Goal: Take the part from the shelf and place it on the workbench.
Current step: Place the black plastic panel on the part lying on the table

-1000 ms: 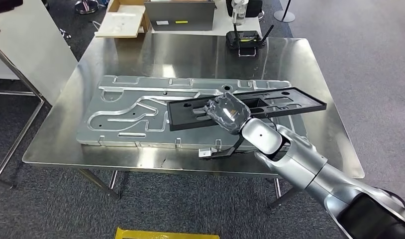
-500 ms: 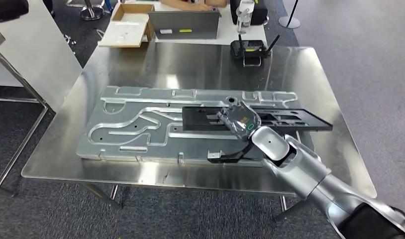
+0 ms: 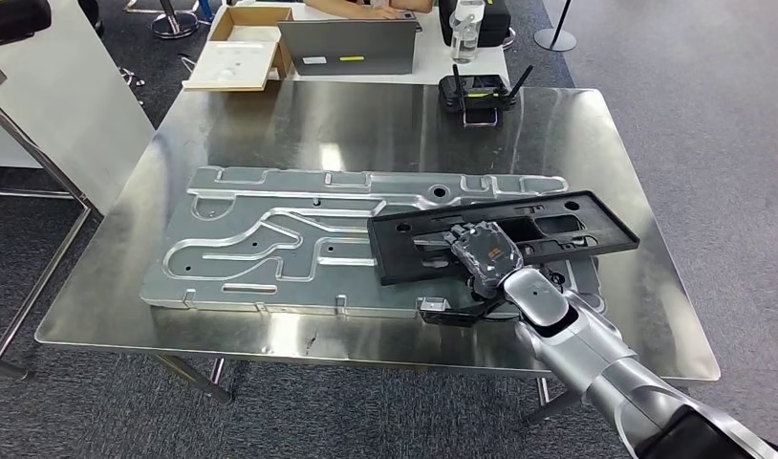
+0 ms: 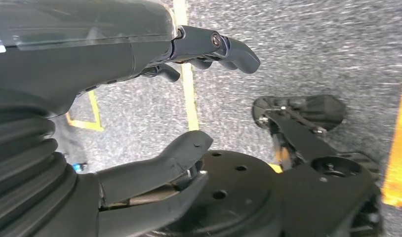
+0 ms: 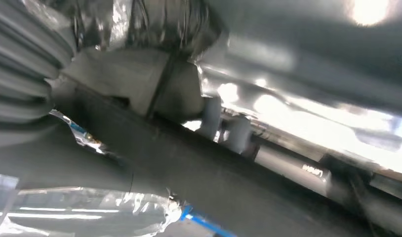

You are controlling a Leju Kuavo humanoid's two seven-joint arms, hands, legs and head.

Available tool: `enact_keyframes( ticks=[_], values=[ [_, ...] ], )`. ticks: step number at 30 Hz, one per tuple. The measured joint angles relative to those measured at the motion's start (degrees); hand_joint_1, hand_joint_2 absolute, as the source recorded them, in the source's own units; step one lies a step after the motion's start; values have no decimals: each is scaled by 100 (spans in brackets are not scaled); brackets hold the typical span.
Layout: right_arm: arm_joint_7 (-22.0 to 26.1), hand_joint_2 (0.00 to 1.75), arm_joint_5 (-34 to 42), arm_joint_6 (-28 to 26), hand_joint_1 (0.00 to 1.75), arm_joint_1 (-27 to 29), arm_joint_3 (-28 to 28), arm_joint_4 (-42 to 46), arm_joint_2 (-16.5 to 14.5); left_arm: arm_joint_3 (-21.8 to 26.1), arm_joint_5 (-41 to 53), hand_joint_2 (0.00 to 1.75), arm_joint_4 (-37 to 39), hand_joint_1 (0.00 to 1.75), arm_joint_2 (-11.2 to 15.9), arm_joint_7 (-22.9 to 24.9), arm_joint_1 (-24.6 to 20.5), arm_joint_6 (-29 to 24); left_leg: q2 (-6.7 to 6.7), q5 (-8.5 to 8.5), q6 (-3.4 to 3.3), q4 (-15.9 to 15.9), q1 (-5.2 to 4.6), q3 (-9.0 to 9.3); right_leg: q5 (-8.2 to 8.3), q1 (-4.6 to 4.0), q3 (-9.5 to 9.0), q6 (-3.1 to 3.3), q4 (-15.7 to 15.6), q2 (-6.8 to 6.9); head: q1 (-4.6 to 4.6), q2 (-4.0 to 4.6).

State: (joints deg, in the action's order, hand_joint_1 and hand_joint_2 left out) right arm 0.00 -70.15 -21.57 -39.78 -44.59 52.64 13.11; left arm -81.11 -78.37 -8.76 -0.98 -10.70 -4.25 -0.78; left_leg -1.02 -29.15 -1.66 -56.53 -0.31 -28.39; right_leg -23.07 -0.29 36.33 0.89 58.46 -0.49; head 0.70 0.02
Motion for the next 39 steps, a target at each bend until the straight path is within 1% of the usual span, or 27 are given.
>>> enact_keyframes(
  ticks=[5, 16, 18, 19, 20, 21, 22, 23, 24, 25, 26, 27, 28, 29, 30, 31, 32, 33, 34, 35, 36, 37, 39],
  values=[
    [63, 0, 68, 81, 0, -25, 114, -165, -156, 11, -62, 0, 0, 0, 0, 136, 1, 20, 7, -1, 2, -1, -1, 33, 1, 8, -33, -1, -1, -3, -1, -1],
    [223, 0, 49, 182, 0, 17, 125, -213, -404, 39, -67, 0, 0, 0, 0, 175, 8, 3, 12, -4, -2, -14, -9, 33, 9, 22, -39, -10, -11, -6, 0, 1],
    [262, 0, 19, 191, 0, 23, 109, -131, -446, 39, -57, 0, 0, 0, 5, 167, 9, -6, 10, 39, -45, -2, -28, 38, 58, 42, -51, -58, -55, -12, 0, 1],
    [271, 0, -6, 204, 0, 26, 92, -44, -460, 39, -47, 0, 0, 0, 4, 158, 7, -10, 22, 97, -75, 65, -14, 67, 68, 45, -52, -87, -83, -19, 0, 0],
    [276, 0, -33, 230, 0, 27, 62, 63, -470, 39, -36, 0, 0, 0, 3, 146, 4, -13, 38, 172, -110, 161, 0, 102, 29, 40, -37, -115, -64, -22, -1, 0],
    [273, 0, -56, 267, 0, 28, 18, 180, -477, 39, -25, 0, 0, 0, -1, 132, -1, -14, 59, 239, -134, 255, 24, 129, -88, 38, 18, -130, 54, -24, -2, 0],
    [268, 0, -71, 314, 0, 33, -36, 298, -483, 39, -20, 0, 0, 0, -5, 123, -5, -14, 79, 285, -147, 321, 45, 143, -271, 45, 125, -144, 305, -21, -3, 0],
    [259, 0, -75, 360, 0, 44, -99, 410, -488, 39, -18, 0, 0, 0, -4, 116, -7, -14, 89, 304, -155, 329, 45, 125, -477, 65, 267, -165, 664, -15, -5, 0],
    [246, 0, -72, 398, 0, 61, -162, 517, -492, 39, -17, 0, 0, 0, -4, 112, -5, -14, 93, 306, -153, 304, 52, 93, -648, 93, 418, -187, 1043, -10, -4, 1],
    [236, 0, -68, 432, 0, 80, -221, 617, -491, 39, -16, 0, 0, 0, -4, 109, -2, -14, 94, 298, -142, 265, 61, 56, -732, 123, 521, -215, 1321, -3, -4, 1],
    [229, 0, -64, 455, 0, 93, -278, 717, -486, 39, -16, 0, 0, 0, -4, 104, 2, -14, 93, 284, -122, 212, 76, 15, -709, 155, 537, -247, 1409, 7, -4, 1],
    [224, 0, -62, 475, 0, 98, -331, 823, -479, 39, -14, 0, 0, 0, -5, 95, 3, -14, 92, 260, -90, 145, 100, -28, -587, 186, 443, -282, 1271, 19, -4, 1],
    [219, 0, -62, 489, 0, 97, -379, 932, -471, 39, -13, 0, 0, 0, -5, 86, 3, -14, 90, 225, -42, 64, 126, -73, -432, 221, 262, -325, 951, 35, -5, 1],
    [212, 0, -62, 496, 0, 89, -421, 1031, -464, 39, -12, 0, 1, 0, -1, 77, 1, -14, 87, 184, 13, -21, 143, -130, -349, 233, 72, -362, 630, 42, -7, 1],
    [205, 0, -62, 499, 0, 83, -458, 1123, -458, 39, -11, 0, 1, 0, 4, 71, 0, -14, 82, 144, 68, -106, 154, -190, -286, 231, -54, -356, 409, 36, -4, 1],
    [200, 0, -62, 501, 0, 81, -493, 1201, -456, 39, -10, 0, 2, 0, 9, 67, -3, -14, 78, 110, 118, -182, 149, -231, -303, 226, -111, -327, 293, 27, -4, 1],
    [197, 0, -62, 501, 0, 79, -525, 1263, -451, 39, -10, 0, 2, 0, 14, 65, -4, -14, 72, 95, 158, -230, 141, -268, -345, 206, -96, -271, 313, 12, -2, 1],
    [196, 0, -62, 500, 0, 82, -551, 1318, -445, 39, -10, 0, 2, 0, 13, 64, -3, -14, 66, 93, 191, -263, 140, -289, -334, 201, -56, -199, 340, 4, -1, 0],
    [194, 0, -62, 500, 0, 81, -571, 1363, -436, 39, -10, 0, 2, 0, 13, 64, 0, -14, 64, 86, 223, -287, 144, -306, -341, 205, -31, -143, 328, 7, -3, 1],
    [190, 0, -63, 499, 0, 78, -588, 1402, -427, 39, -10, 0, 2, 0, 13, 65, 5, -14, 68, 37, 248, -335, 153, -343, -319, 201, -1, -88, 326, 10, -2, 1],
    [185, 0, -65, 499, 0, 75, -604, 1443, -418, 39, -7, 0, 2, 0, 13, 67, 10, -15, 72, -86, 267, -463, 161, -404, -284, 201, 31, -36, 311, 14, -3, 1],
    [181, 0, -70, 499, 0, 73, -621, 1483, -411, 38, -5, 0, 2, 0, 12, 68, 12, -15, 78, -276, 279, -692, 164, -495, -247, 197, 66, 10, 298, 18, -1, 1],
    [176, 0, -85, 498, 0, 76, -656, 1540, -398, 37, 6, 0, 2, 0, 11, 71, 8, -16, 82, -723, 283, -1380, 162, -741, -172, 160, 154, 64, 294, 30, -1, -1]
  ],
)
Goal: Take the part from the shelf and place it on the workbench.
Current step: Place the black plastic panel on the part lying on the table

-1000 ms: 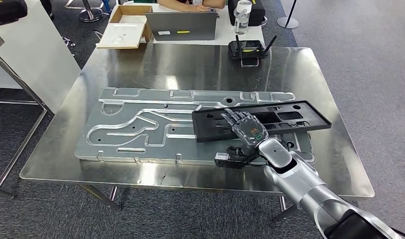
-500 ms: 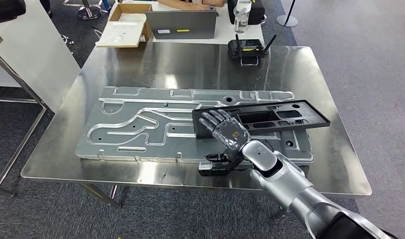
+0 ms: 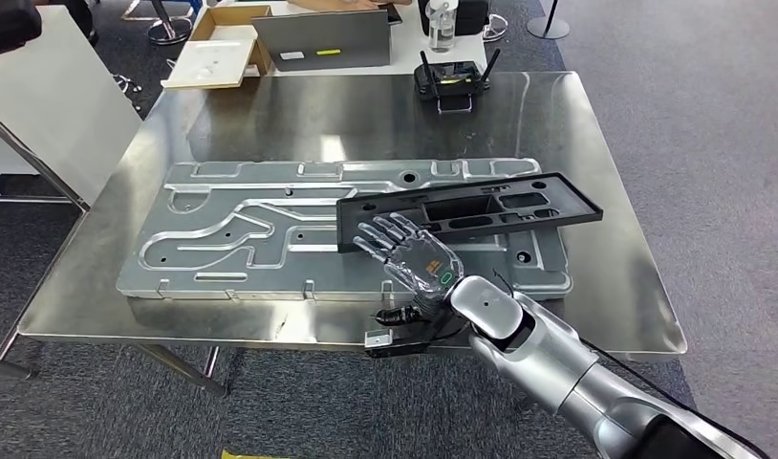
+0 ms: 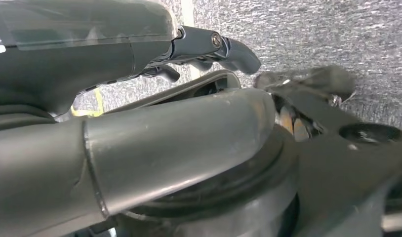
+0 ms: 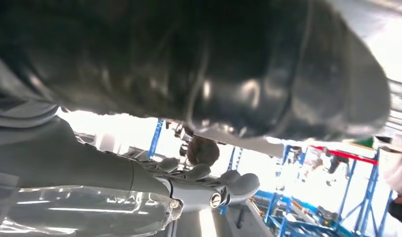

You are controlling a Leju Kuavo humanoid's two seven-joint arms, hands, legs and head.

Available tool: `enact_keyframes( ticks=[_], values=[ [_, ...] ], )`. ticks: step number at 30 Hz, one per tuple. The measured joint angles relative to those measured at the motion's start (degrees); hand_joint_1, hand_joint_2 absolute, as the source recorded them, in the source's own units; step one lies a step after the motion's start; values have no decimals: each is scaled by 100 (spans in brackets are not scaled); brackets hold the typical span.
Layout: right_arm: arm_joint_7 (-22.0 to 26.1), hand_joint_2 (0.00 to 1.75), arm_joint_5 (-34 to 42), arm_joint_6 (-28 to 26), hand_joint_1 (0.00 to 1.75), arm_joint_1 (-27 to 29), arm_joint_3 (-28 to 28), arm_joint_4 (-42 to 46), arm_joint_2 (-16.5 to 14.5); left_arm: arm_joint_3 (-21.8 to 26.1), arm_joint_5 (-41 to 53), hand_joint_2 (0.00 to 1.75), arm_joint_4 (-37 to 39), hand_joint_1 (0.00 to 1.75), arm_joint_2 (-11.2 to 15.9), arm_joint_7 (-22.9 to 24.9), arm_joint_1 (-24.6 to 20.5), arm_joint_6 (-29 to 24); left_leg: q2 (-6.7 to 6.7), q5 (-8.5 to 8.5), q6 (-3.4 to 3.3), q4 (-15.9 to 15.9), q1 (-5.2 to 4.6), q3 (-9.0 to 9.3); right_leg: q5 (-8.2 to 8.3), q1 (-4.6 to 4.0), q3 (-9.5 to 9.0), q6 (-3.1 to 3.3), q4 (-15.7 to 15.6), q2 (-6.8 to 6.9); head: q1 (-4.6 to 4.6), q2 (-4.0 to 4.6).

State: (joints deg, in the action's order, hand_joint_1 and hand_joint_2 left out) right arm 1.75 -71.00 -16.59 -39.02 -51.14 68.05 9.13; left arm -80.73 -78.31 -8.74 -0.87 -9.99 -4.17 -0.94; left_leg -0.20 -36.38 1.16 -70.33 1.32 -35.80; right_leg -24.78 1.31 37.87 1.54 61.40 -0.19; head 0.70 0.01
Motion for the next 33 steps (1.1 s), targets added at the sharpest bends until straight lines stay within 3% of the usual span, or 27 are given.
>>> enact_keyframes(
  ticks=[1, 2, 3, 5, 7, 8, 11, 12, 13, 15, 16, 17, 18, 20, 22, 23, 25, 26, 27, 29, 31, 32, 33],
  values=[
    [-6, 0, -14, -1, 0, 4, -18, 21, 10, -1, 9, 0, 0, 0, 0, 1, -4, -2, 0, -130, -11, -282, -4, -82, 38, -25, 48, 13, 0, 7, -1, 0],
    [-18, 0, -32, -1, 0, 8, -37, 46, 24, -1, 17, 0, 0, 0, 0, 1, -6, -5, 0, -154, -35, -401, -12, -83, 80, -52, 97, 22, 1, 14, -1, 0],
    [-33, 0, -51, -2, 0, 11, -53, 79, 37, -2, 25, 0, 0, 0, 0, 1, -7, -7, 0, -66, -74, -309, -28, 18, 124, -79, 145, 27, 1, 17, -1, 1],
    [-61, 0, -81, 2, 0, 8, -80, 175, 60, -5, 28, 0, 0, 0, 9, 1, -12, -11, 1, 229, -215, 398, -94, 485, 222, -118, 234, 34, 0, 16, -2, 1],
    [-77, 0, -92, 5, 0, 5, -103, 286, 82, -7, 35, 0, 0, 0, 28, -1, -23, -16, 25, 393, -324, 1039, -167, 861, 325, -123, 275, 0, -24, 22, -2, 1],
    [-86, 0, -99, 6, 0, 5, -115, 344, 91, -8, 45, 0, 0, 0, 38, -2, -30, -17, 37, 411, -350, 1182, -197, 919, 377, -105, 277, -33, -46, 31, -3, 1],
    [-145, 0, -154, 26, 0, 21, -153, 521, 124, -27, 102, 0, 0, 0, 39, 2, -32, -21, 53, 636, -377, 1342, -209, 856, 499, -77, 276, -149, -157, 42, -3, 1],
    [-167, 0, -171, 43, 0, 29, -168, 583, 143, -38, 123, 0, 0, 0, 37, 5, -29, -25, 65, 749, -402, 1404, -190, 818, 376, -78, 300, -180, -114, 35, -4, 1],
    [-185, 0, -180, 59, 0, 39, -183, 645, 170, -46, 138, 0, 0, 0, 33, 7, -25, -30, 77, 862, -419, 1458, -167, 761, 140, -78, 347, -210, 37, 28, -5, 1],
    [-214, 0, -180, 77, 0, 79, -209, 760, 216, -55, 150, 0, 0, 0, 31, 3, -23, -44, 92, 1032, -443, 1476, -158, 586, -478, -50, 471, -266, 647, 22, -6, 1],
    [-227, 0, -179, 78, 0, 111, -220, 806, 237, -55, 150, 0, 0, 0, 31, 1, -21, -51, 92, 1104, -433, 1466, -157, 483, -653, -34, 510, -292, 987, 23, -5, 1],
    [-238, 0, -178, 78, 0, 144, -231, 845, 251, -55, 150, 0, 0, 0, 29, -2, -20, -57, 92, 1172, -422, 1448, -154, 376, -690, -18, 498, -318, 1231, 24, -5, 1],
    [-245, 0, -178, 79, 0, 171, -241, 878, 262, -55, 150, 0, 0, 0, 26, -2, -19, -61, 93, 1233, -404, 1418, -147, 265, -606, -5, 408, -341, 1315, 24, -4, 1],
    [-281, 0, -177, 91, 0, 197, -253, 943, 280, -56, 144, 0, 0, 0, 14, -4, -19, -70, 93, 1325, -353, 1315, -124, 49, -357, 14, -52, -370, 915, 27, -5, 1],
    [-362, 0, -151, 104, 0, 235, -255, 1014, 307, -57, 124, 0, 0, 0, 3, -11, -20, -88, 88, 1382, -290, 1185, -119, -121, -424, -2, -594, -345, 191, 18, -4, 1],
    [-407, 0, -84, 75, 0, 306, -246, 1050, 328, -57, 103, 0, 0, 0, -1, -22, -19, -98, 86, 1410, -254, 1139, -120, -165, -516, -12, -740, -310, -48, 13, -3, 0],
    [-461, 0, 177, -110, 0, 684, -154, 1133, 362, -50, 35, 0, 0, 0, -9, -50, -4, -122, 72, 1480, -175, 1120, -107, -195, -564, -43, -780, -208, -191, 22, -3, 0],
    [-468, 0, 342, -240, 0, 992, -70, 1168, 373, -44, -13, 0, 0, 0, -10, -61, 8, -142, 60, 1470, -136, 1108, -90, -205, -521, -45, -761, -154, -210, 52, -5, 0],
    [-448, 0, 546, -367, 0, 1371, 45, 1203, 375, -33, -67, 0, 0, 0, -14, -64, 24, -170, 50, 1356, -98, 1042, -74, -236, -467, -48, -729, -97, -226, 82, -2, 1],
    [-338, 0, 1030, -619, 0, 2214, 304, 1243, 350, 4, -166, 0, 0, 0, -25, -61, 60, -232, 41, 823, -31, 628, -49, -354, -353, -36, -619, -16, -247, 140, 5, 1],
    [-209, 0, 1434, -871, 0, 3018, 540, 1254, 310, 56, -232, 0, 0, 0, -43, -59, 91, -278, 43, 283, 19, -31, -33, -455, -242, -39, -466, 2, -242, 170, 7, 1],
    [-172, 0, 1554, -960, 0, 3327, 621, 1248, 296, 79, -249, 0, 0, 0, -49, -59, 97, -295, 43, 200, 33, -284, -27, -439, -180, -41, -376, -1, -233, 177, 7, 1],
    [-172, 0, 1675, -1000, 0, 3559, 682, 1242, 290, 97, -266, 0, 0, 0, -53, -58, 96, -310, 43, 255, 38, -394, -24, -354, -116, -42, -283, -8, -222, 175, 8, 1]
  ],
)
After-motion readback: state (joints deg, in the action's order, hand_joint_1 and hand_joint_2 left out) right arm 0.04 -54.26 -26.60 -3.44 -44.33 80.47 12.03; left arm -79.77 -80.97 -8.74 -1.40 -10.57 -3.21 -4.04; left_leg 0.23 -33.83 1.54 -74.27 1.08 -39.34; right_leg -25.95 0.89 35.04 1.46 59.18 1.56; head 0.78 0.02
